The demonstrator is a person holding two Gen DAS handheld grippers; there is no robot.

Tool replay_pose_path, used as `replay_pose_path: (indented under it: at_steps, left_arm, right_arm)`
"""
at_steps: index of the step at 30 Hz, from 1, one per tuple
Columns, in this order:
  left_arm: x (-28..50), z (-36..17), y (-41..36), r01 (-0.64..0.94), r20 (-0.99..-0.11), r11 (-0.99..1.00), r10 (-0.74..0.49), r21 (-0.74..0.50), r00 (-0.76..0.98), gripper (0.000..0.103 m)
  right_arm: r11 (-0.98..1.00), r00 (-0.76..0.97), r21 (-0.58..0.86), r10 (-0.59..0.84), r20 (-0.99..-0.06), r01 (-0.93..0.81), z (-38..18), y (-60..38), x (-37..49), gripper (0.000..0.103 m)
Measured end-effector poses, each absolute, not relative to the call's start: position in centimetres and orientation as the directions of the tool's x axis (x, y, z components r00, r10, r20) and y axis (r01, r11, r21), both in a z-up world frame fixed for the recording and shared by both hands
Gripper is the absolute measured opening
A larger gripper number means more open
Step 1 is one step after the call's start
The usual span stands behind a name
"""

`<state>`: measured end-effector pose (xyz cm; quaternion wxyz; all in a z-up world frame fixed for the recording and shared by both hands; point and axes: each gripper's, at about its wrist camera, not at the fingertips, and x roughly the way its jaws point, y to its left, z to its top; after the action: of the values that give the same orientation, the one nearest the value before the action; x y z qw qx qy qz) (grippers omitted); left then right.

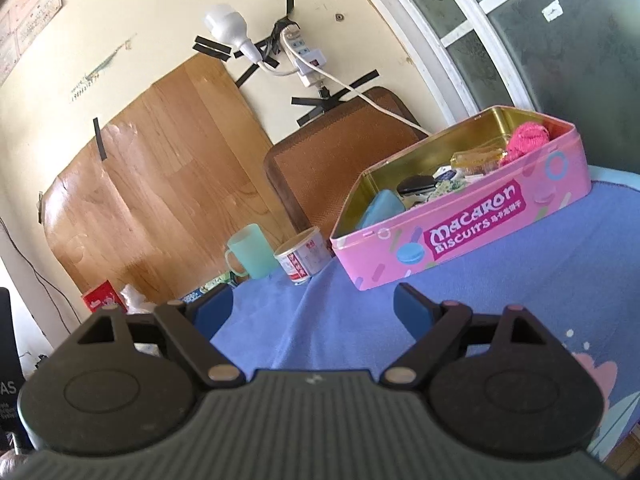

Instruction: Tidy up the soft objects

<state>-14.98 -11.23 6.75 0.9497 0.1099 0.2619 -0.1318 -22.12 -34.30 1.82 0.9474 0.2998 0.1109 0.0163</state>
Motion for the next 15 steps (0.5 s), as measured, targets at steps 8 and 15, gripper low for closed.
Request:
replay_pose_path:
  at_steps: [8, 15]
  left_arm:
    - [-17.3, 7.8, -11.8, 0.276, -0.478, 0.946, -0.167, 0.168, 0.863, 0.103]
    - [-18.8, 8.8, -12.2, 0.215, -0.424, 0.953, -0.109, 0.212, 0.899, 0.103]
  right_arm:
    - [0.821, 0.978, 0.571, 0.119, -0.171, 0.0, 2.2, -34.3, -23.5, 0.09]
    - [0.822, 0.987, 0.57, 0.105, -0.118, -0.019, 2.8, -34.9, -25.0, 0.091]
